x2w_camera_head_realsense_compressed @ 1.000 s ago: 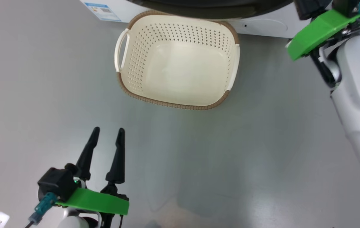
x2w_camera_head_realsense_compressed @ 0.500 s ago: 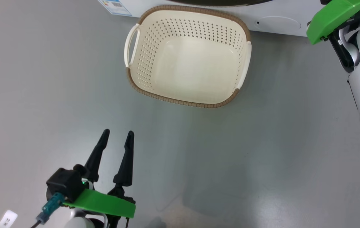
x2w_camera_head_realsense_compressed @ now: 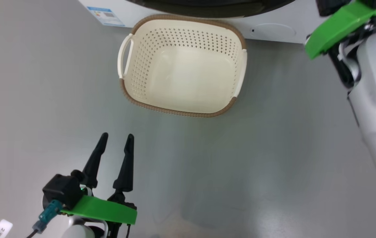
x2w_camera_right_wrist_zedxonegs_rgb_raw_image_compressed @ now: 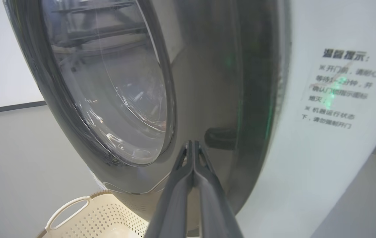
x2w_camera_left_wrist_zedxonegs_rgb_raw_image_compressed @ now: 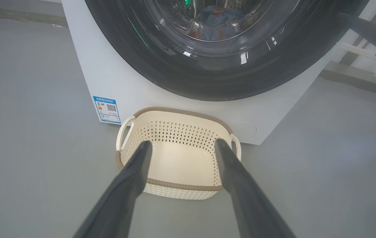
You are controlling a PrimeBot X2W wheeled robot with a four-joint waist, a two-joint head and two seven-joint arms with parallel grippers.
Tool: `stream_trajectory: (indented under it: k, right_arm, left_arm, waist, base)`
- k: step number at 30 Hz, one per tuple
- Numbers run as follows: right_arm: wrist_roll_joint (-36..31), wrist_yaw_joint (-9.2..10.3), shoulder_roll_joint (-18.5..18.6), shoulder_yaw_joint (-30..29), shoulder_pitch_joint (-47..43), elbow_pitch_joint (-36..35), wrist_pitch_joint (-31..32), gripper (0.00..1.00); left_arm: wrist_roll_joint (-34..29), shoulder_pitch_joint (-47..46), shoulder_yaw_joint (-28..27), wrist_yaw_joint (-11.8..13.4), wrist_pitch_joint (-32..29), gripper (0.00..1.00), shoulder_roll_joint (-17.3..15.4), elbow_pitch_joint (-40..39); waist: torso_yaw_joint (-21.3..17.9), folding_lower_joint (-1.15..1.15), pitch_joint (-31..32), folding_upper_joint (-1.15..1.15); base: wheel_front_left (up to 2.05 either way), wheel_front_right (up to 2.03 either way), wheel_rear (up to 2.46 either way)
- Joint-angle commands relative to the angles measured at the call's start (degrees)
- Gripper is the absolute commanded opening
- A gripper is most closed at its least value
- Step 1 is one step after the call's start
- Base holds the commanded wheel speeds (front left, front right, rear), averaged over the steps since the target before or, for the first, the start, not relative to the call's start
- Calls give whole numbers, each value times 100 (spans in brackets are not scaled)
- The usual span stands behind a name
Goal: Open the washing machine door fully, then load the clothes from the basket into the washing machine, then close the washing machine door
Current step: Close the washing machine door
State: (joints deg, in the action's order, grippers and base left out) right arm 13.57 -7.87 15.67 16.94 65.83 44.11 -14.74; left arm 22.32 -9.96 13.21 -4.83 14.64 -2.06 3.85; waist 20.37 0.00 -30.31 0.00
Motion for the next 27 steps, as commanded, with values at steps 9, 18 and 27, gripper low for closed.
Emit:
stream_trajectory:
  k: [9, 18, 27]
  right_arm:
    - [662, 38, -247, 266, -1188, -1004, -26, 0]
    - [901, 38, -145, 356, -2471, -1939, -26, 0]
    - [925, 38, -229, 234, -3324, -2339, -26, 0]
  left_arm:
    - [-236, -133, -418, -21, 36, 100, -82, -152]
    - [-465, 25, -804, -2, 36, 100, -82, -132]
    - [-610, 274, -971, -74, 36, 100, -82, -28]
  waist:
    - [-513, 0, 431, 0]
    - [-1041, 0, 1030, 0]
    - [-1480, 0, 1621, 0]
  base:
    - [0, 0, 0]
    - [0, 0, 0]
    - [0, 0, 0]
